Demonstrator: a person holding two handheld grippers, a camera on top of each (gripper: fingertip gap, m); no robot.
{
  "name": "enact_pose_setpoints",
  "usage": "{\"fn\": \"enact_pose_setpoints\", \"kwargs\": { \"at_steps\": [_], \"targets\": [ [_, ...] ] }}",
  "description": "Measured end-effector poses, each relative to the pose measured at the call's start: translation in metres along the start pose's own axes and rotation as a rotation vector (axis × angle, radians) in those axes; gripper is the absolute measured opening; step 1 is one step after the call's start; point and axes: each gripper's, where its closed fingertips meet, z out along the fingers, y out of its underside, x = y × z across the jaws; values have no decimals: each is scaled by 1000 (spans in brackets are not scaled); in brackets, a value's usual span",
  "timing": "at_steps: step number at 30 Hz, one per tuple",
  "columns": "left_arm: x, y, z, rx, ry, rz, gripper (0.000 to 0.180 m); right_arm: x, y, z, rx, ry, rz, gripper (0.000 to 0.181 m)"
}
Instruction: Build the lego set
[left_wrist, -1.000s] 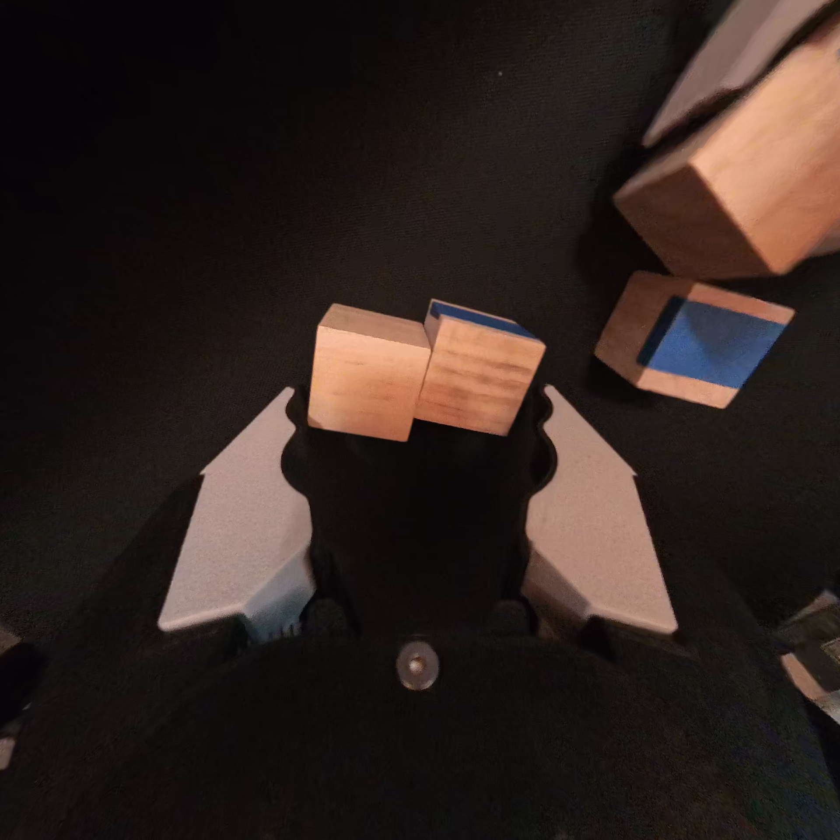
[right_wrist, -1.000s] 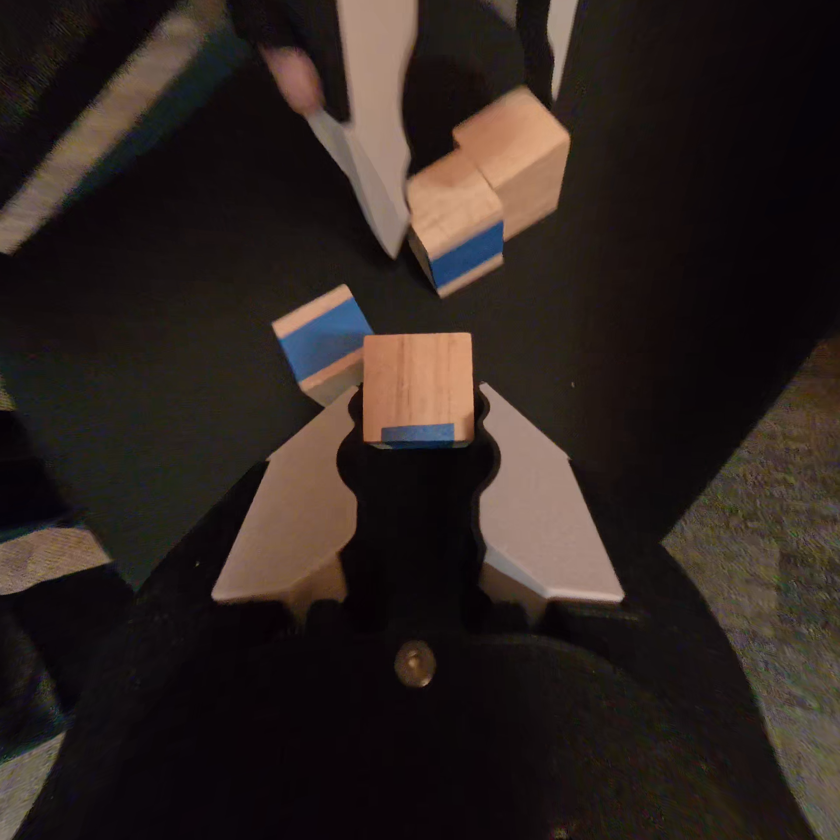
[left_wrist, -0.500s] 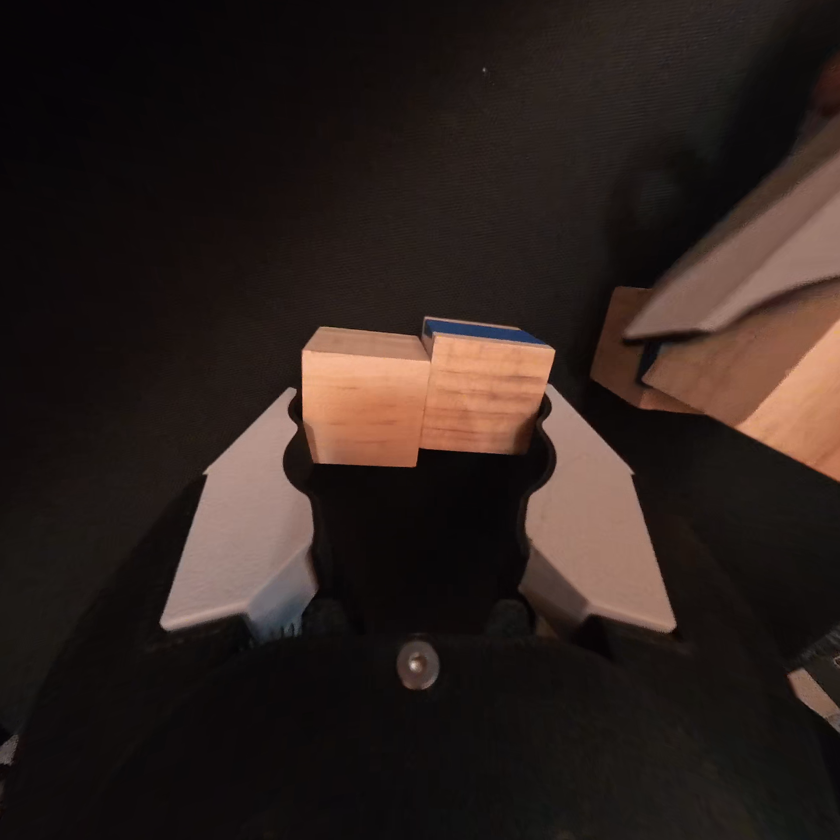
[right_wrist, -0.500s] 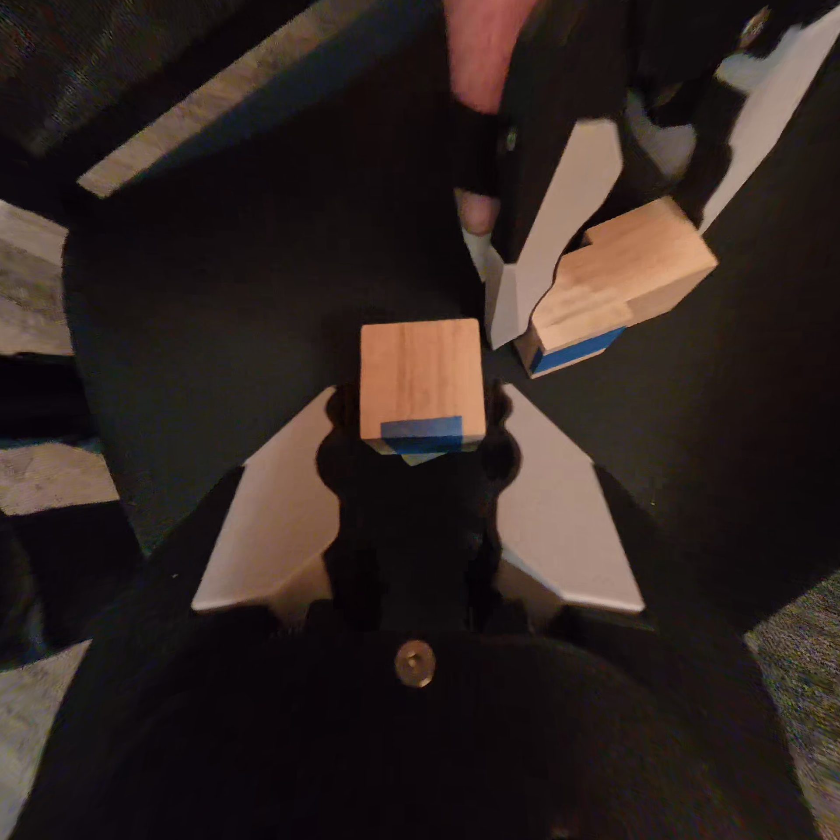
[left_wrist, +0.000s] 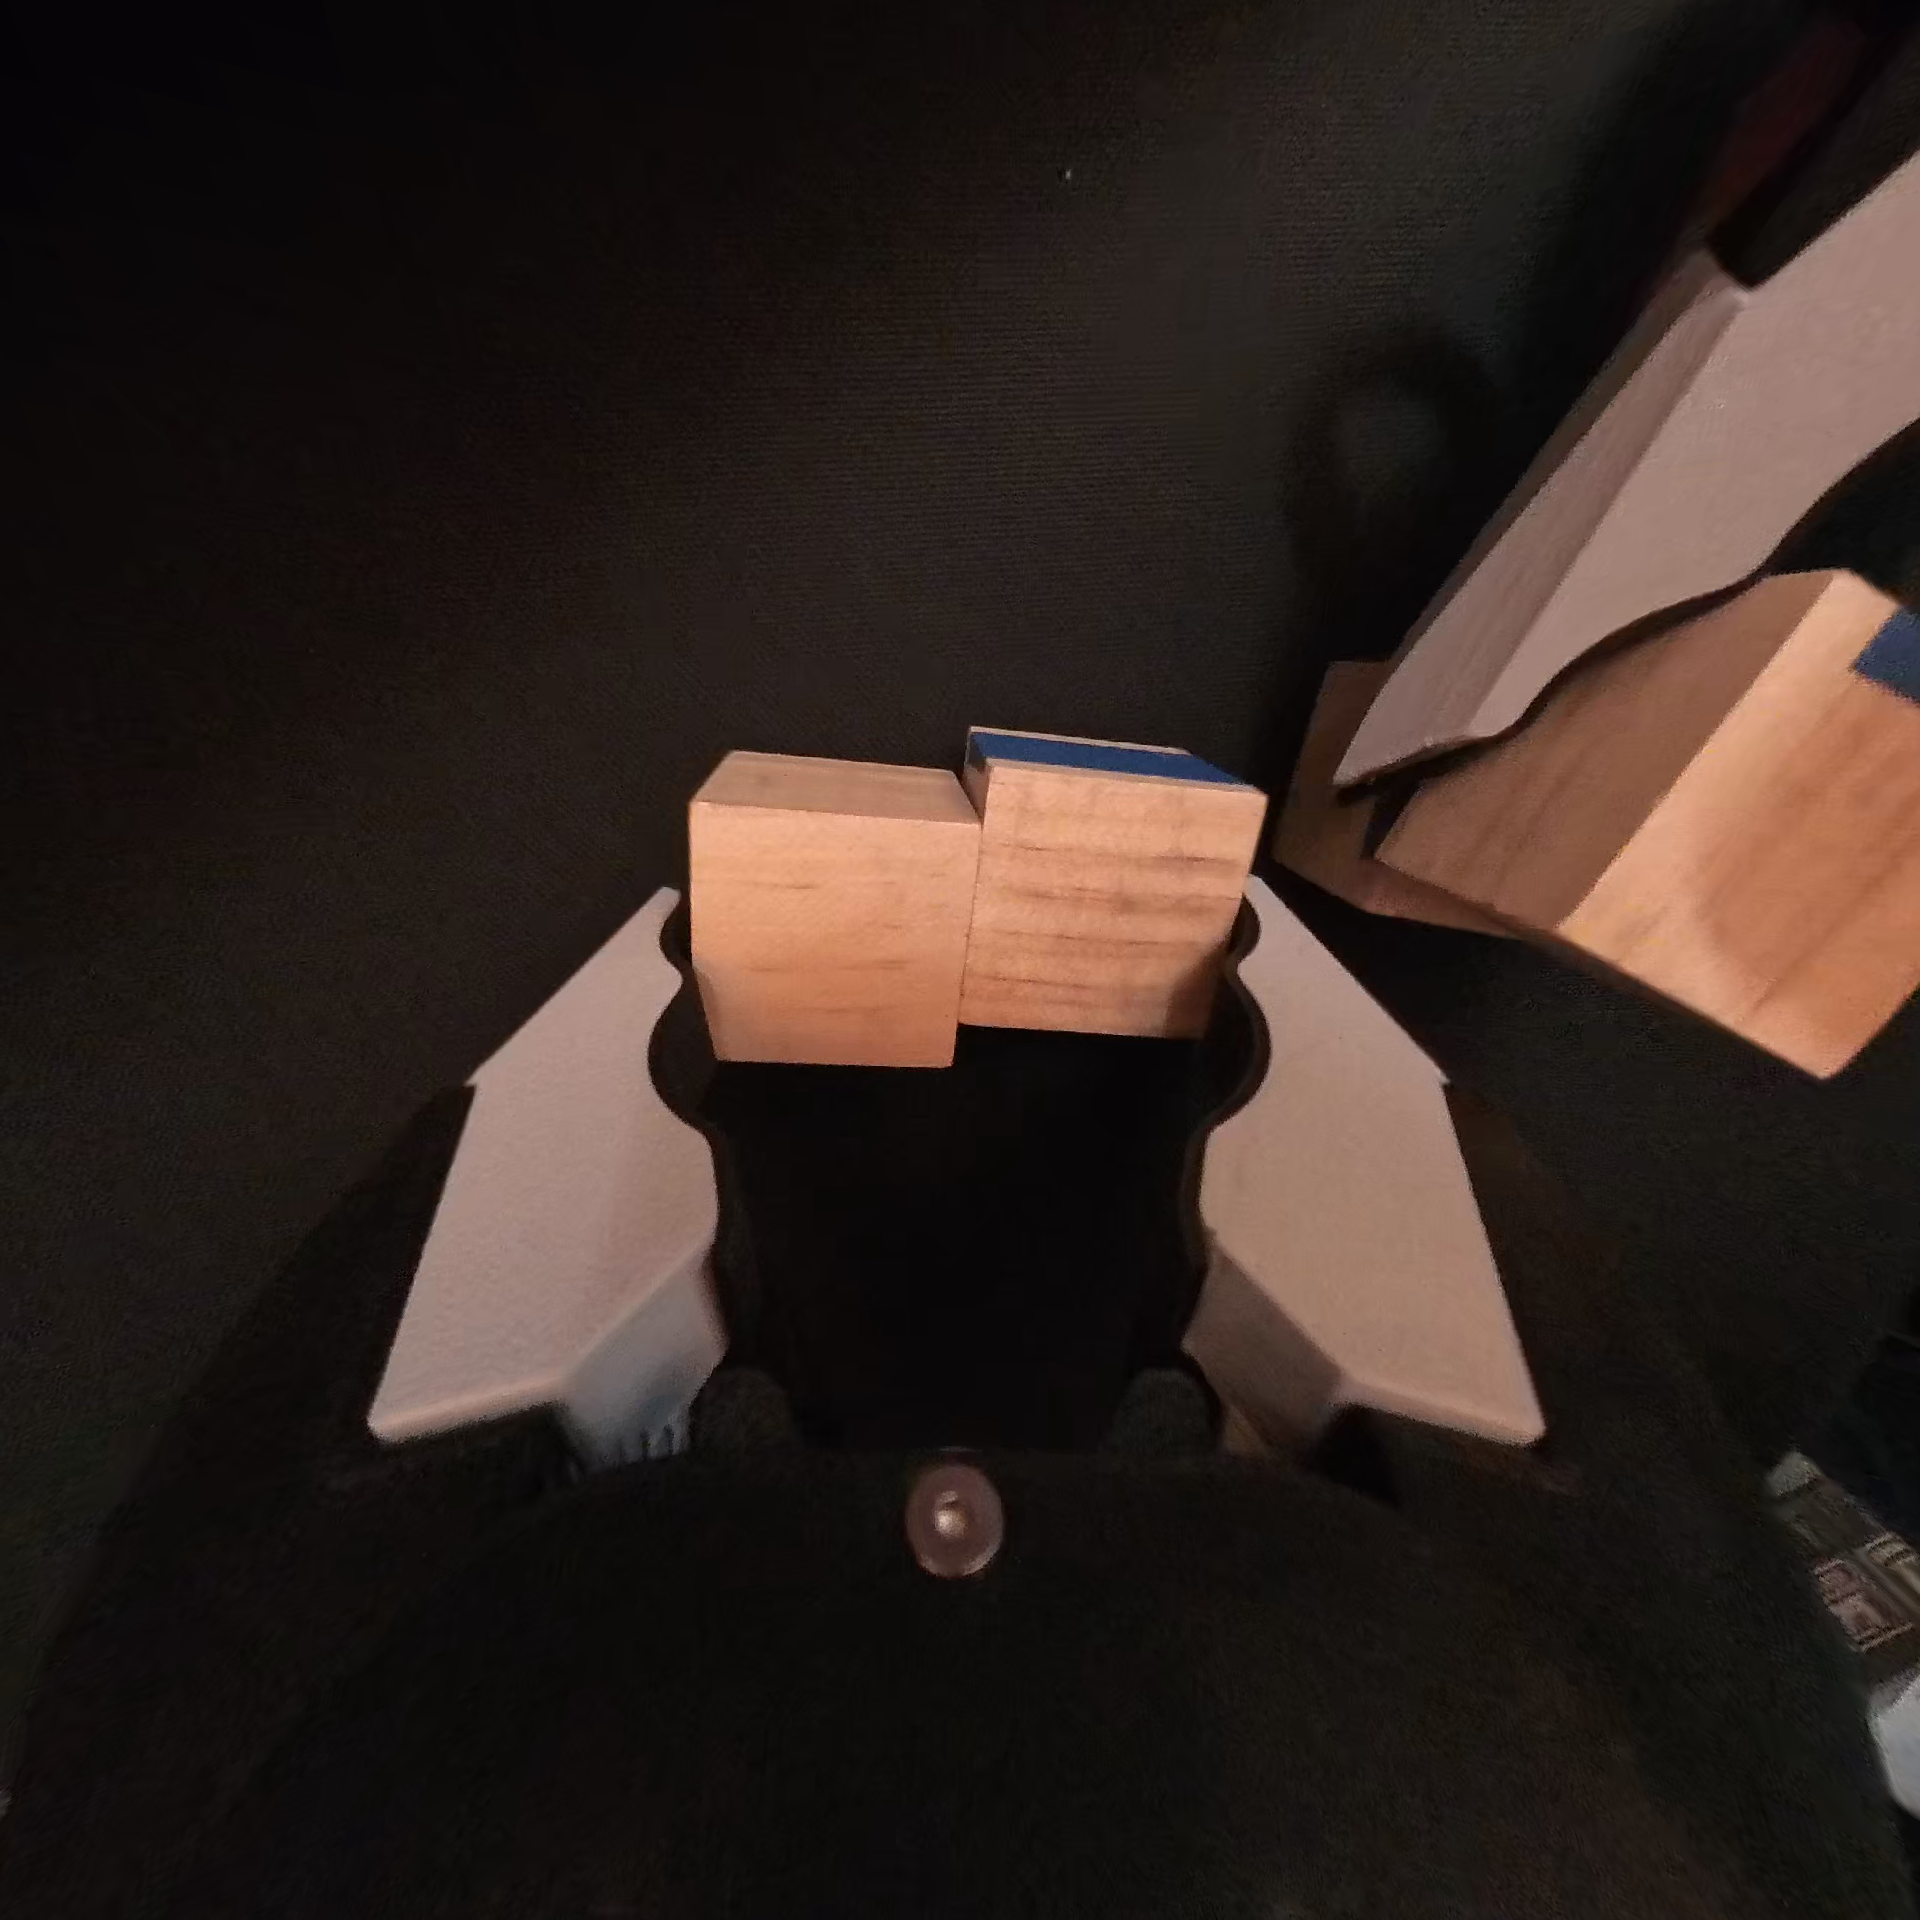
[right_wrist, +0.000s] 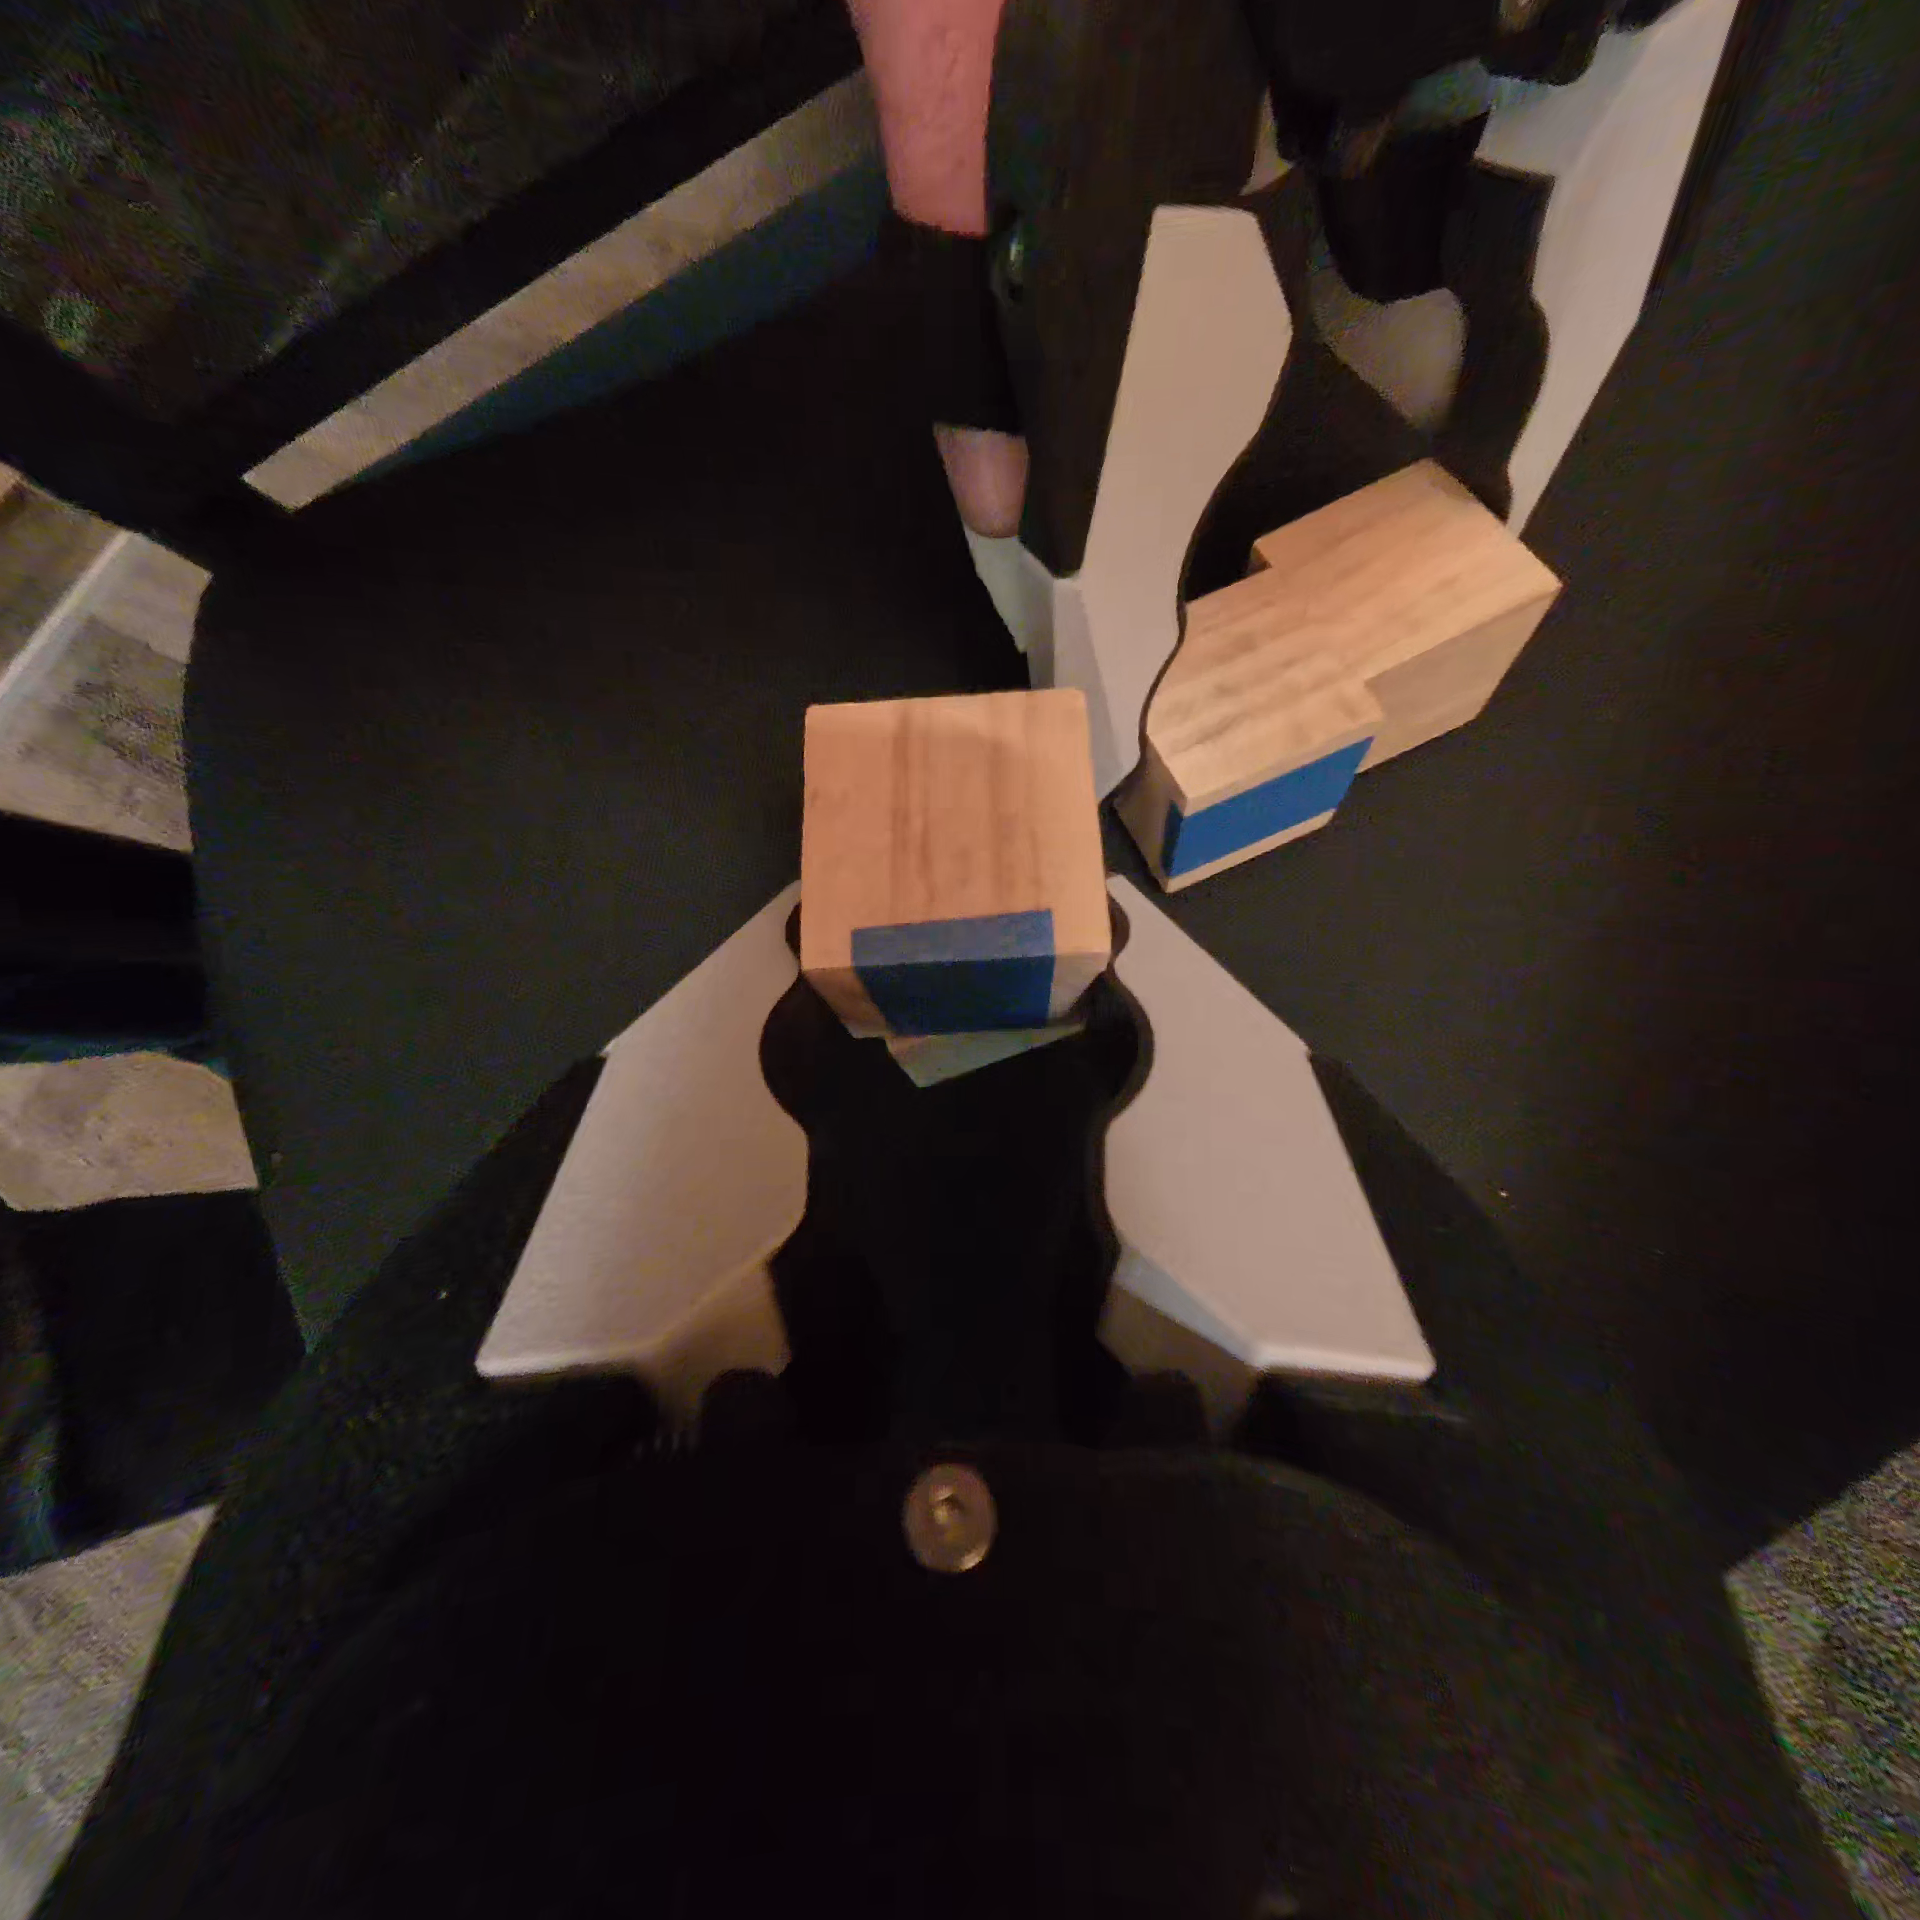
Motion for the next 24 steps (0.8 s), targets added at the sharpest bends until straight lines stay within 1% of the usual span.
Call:
{"fn": "enact_pose_setpoints", "kwargs": {
  "at_steps": [6, 9, 11, 13, 15, 19, 22, 24],
  "targets": [
    [7, 6, -8, 33, -4, -66, 96, -3, 1, -5, 29, -2, -3, 49],
    [8, 10, -13, 40, -7, -108, 96, -1, 3, -3, 22, -3, 0, 50],
    [10, 14, -15, 35, -8, -110, 96, -3, 5, -3, 2, -28, -38, 51],
    [14, 16, -16, 32, -2, -103, 96, -3, 12, 0, -29, -55, -74, 57],
    [16, 17, -16, 24, -1, -93, 96, -1, 12, 3, -27, -73, -104, 51],
    [20, 20, -15, 19, -8, -101, 96, -1, 10, 9, -45, -105, -142, 50],
    [22, 21, -16, 26, -7, -125, 96, -6, 5, 12, -7, -137, -80, 48],
    [23, 24, -17, 29, -5, -139, 96, -7, 5, 12, -4, -118, -92, 49]
  ]
}}
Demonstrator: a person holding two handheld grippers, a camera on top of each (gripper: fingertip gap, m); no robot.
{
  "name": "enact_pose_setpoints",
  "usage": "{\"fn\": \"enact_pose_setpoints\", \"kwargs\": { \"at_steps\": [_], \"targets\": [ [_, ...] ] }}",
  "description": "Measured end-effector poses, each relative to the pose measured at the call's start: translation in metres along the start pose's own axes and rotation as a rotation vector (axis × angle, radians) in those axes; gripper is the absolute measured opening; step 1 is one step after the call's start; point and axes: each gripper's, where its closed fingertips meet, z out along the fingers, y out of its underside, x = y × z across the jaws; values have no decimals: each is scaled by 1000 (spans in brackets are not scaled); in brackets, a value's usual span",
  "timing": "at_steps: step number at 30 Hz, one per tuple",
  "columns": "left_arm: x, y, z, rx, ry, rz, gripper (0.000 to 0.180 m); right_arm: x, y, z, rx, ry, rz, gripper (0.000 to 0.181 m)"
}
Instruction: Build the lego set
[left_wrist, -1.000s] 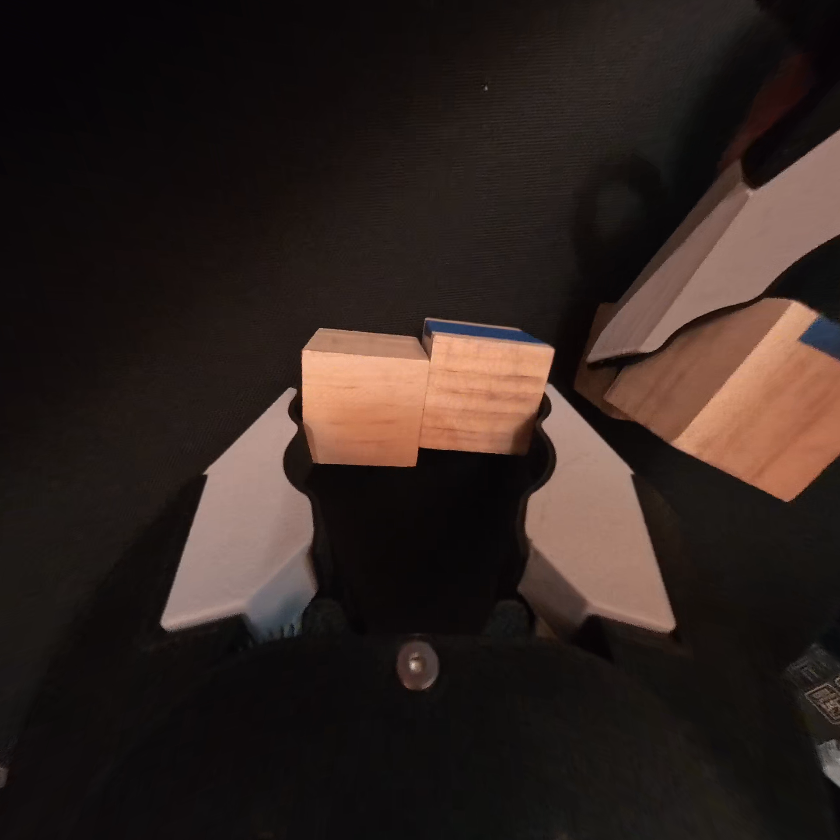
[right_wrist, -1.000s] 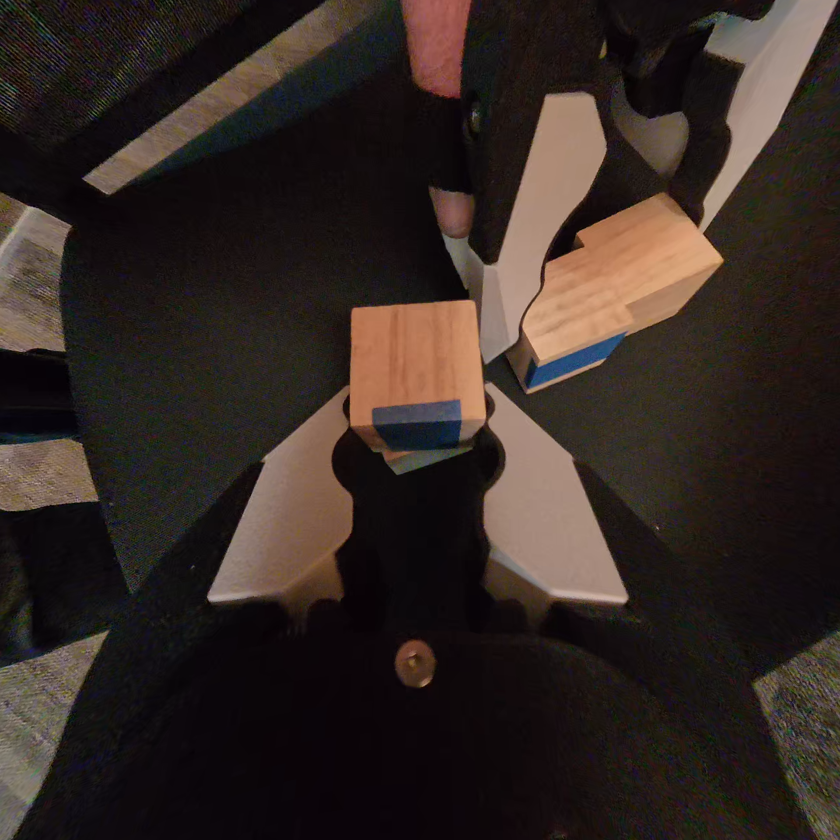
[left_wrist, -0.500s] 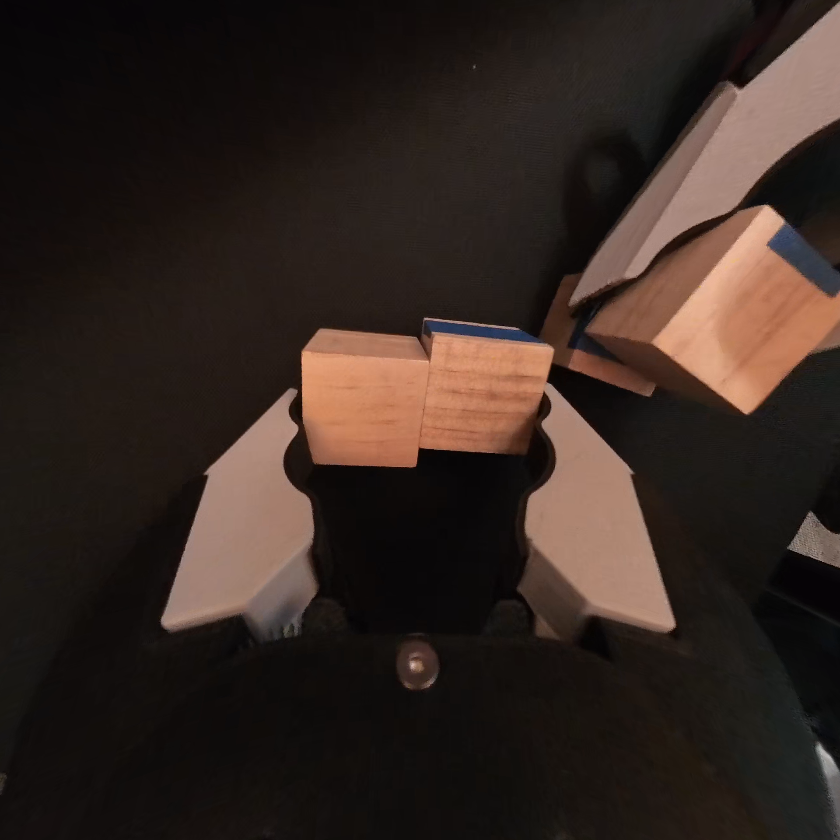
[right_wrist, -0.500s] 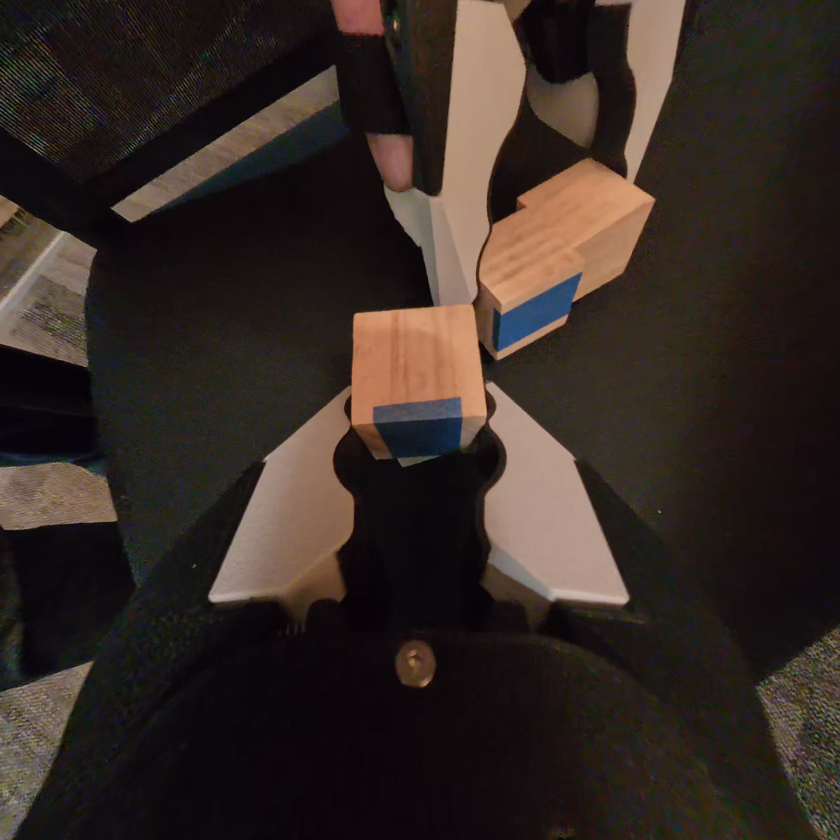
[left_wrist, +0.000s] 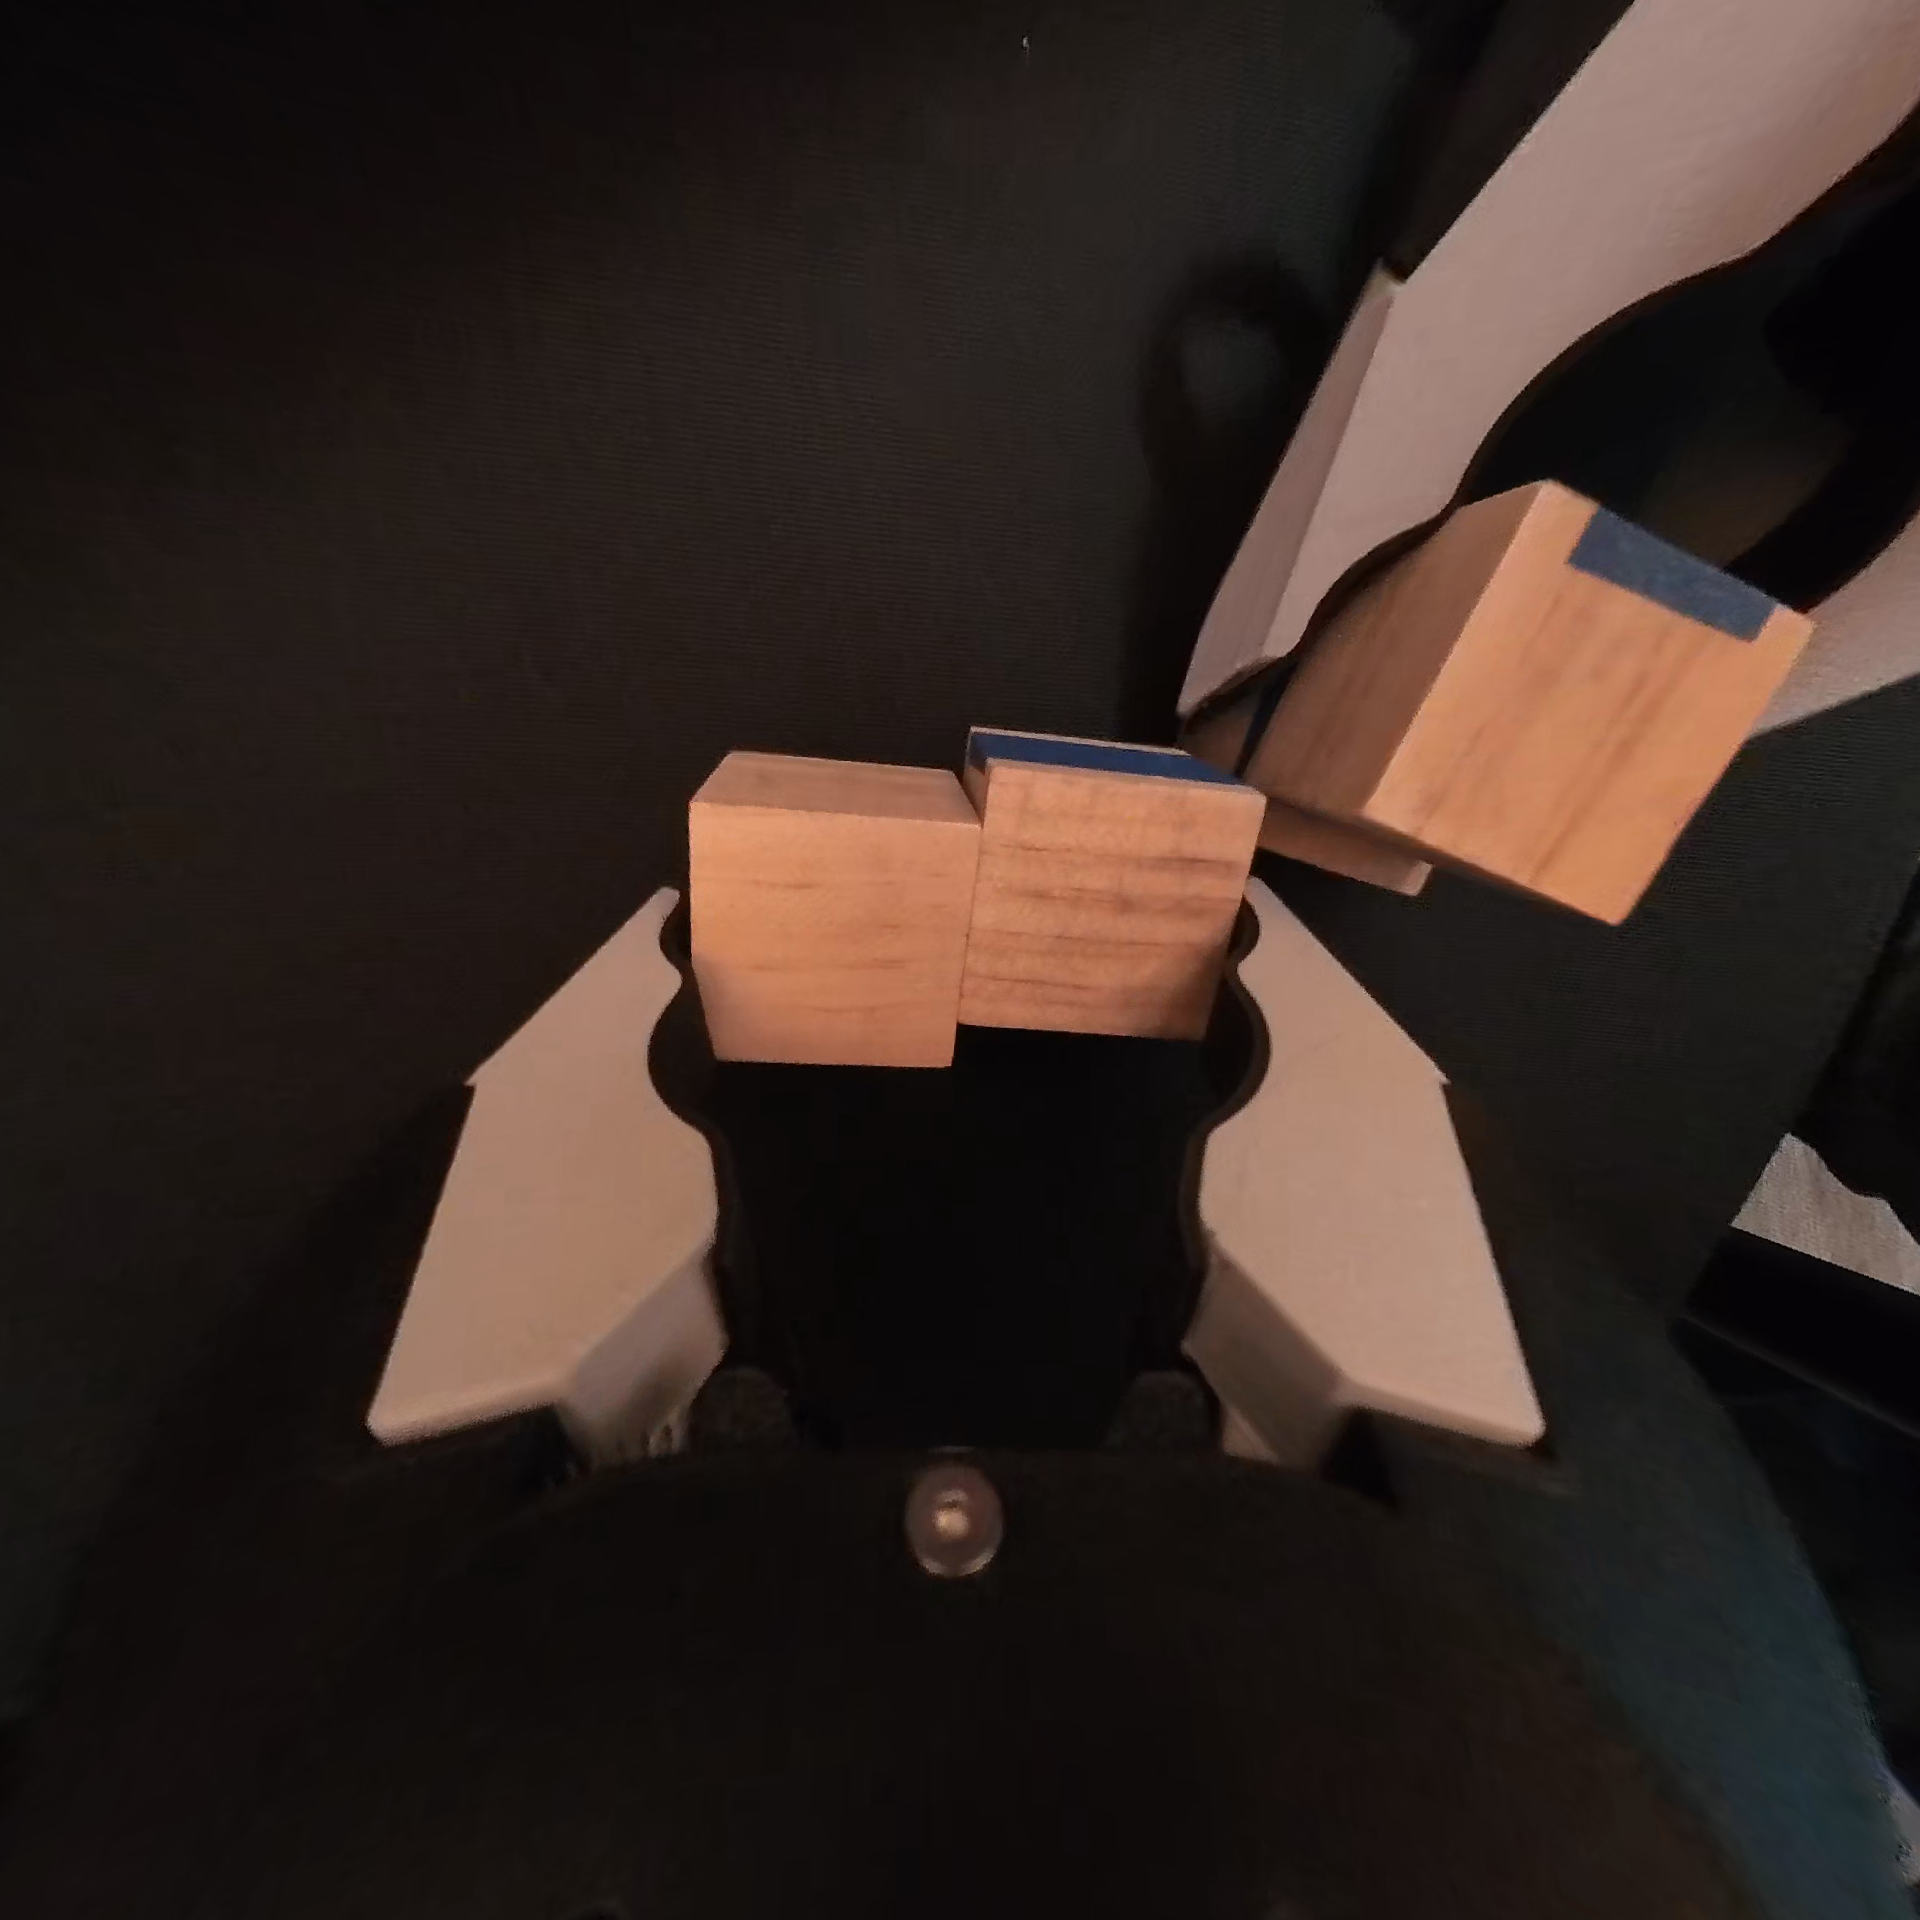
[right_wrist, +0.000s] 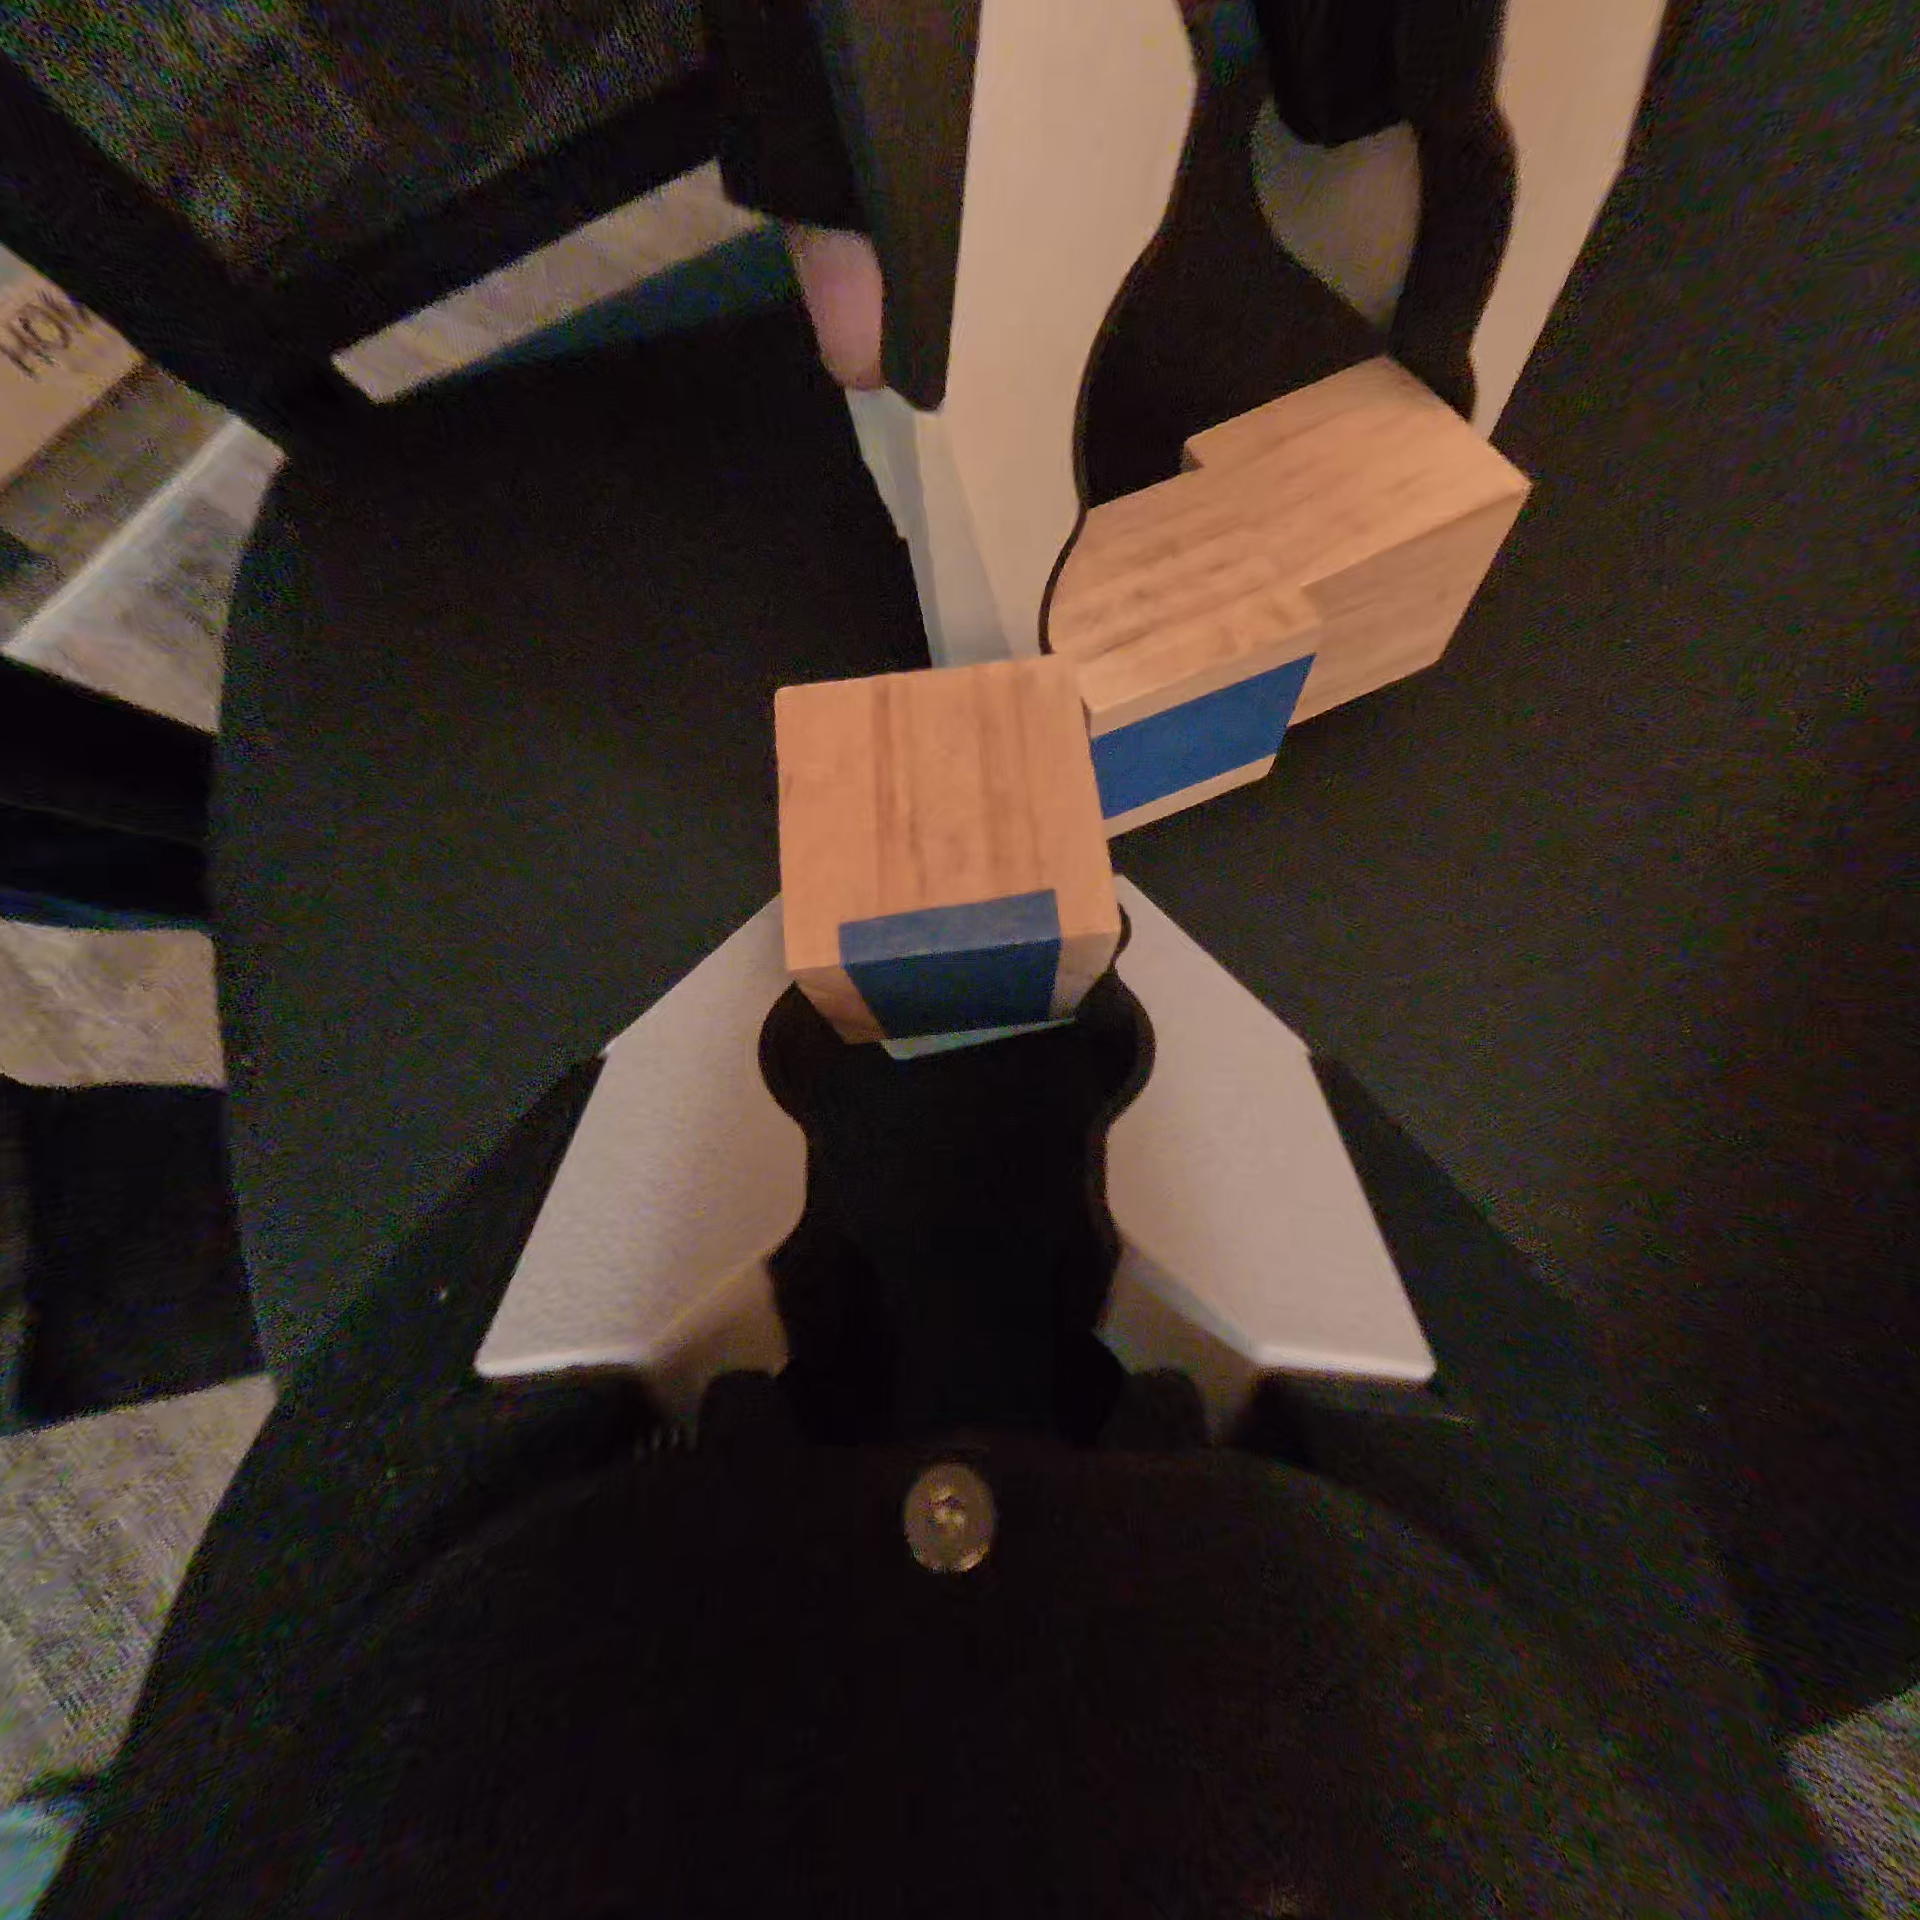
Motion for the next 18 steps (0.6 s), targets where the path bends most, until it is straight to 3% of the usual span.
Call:
{"fn": "enact_pose_setpoints", "kwargs": {
  "at_steps": [8, 11, 18],
  "targets": [
    [5, 12, -1, -20, -1, -8, 96, -6, 12, 4, -20, -24, -49, 58],
    [7, 12, 1, -25, 0, -6, 96, -2, 15, 7, -19, -34, -78, 47],
    [8, 16, 2, -26, -1, -16, 96, -5, 5, 5, 18, -43, -39, 44]
  ]
}}
